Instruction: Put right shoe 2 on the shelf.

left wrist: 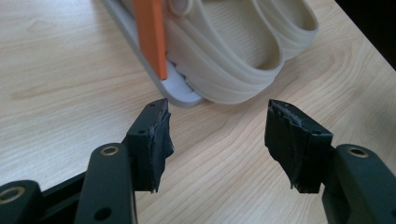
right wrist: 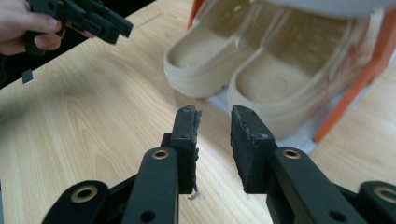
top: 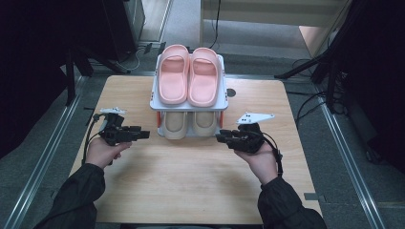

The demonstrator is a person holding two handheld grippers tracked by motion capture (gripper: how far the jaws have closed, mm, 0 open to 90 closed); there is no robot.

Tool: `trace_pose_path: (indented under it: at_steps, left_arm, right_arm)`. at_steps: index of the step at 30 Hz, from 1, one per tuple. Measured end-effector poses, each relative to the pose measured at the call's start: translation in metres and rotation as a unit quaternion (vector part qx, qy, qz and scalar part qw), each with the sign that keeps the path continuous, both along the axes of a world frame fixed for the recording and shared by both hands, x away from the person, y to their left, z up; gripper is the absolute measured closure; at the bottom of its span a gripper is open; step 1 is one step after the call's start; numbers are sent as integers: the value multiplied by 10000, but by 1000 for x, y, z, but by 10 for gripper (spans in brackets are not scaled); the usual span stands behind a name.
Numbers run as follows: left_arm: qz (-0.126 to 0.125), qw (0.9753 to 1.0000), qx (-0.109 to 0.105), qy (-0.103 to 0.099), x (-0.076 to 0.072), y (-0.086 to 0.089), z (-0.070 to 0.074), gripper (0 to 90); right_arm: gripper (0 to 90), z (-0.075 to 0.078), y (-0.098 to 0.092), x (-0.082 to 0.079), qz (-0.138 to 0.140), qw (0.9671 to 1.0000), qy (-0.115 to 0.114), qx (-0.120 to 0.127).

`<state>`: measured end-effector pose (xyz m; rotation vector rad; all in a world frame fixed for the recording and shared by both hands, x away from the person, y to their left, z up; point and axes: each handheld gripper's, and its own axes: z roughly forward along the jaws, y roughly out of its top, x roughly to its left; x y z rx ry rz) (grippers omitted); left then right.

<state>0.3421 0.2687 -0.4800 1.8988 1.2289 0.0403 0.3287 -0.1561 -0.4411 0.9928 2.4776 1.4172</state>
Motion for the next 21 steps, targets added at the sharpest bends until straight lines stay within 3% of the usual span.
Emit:
trace_pose_path:
  at_steps: [7,13,19,21]
  left_arm:
    - [-205,9998,20,14,3,-13,1,396]
    - [-341,9993,129,13,6,-23,0,388]
    - [-316,9993,194,-11,8,-31,-2,391]
    - [-346,9992,176,-13,8,-33,-3,360]
  right_arm:
    - [595,-28,-14,-6,-94,9999,110,-23]
    - [512,-33,-14,-7,-72,9999,53,-105]
    - [448,-36,-15,-6,-14,9997,69,-235]
    - [353,-40,-14,-6,-187,9993,-143,-291]
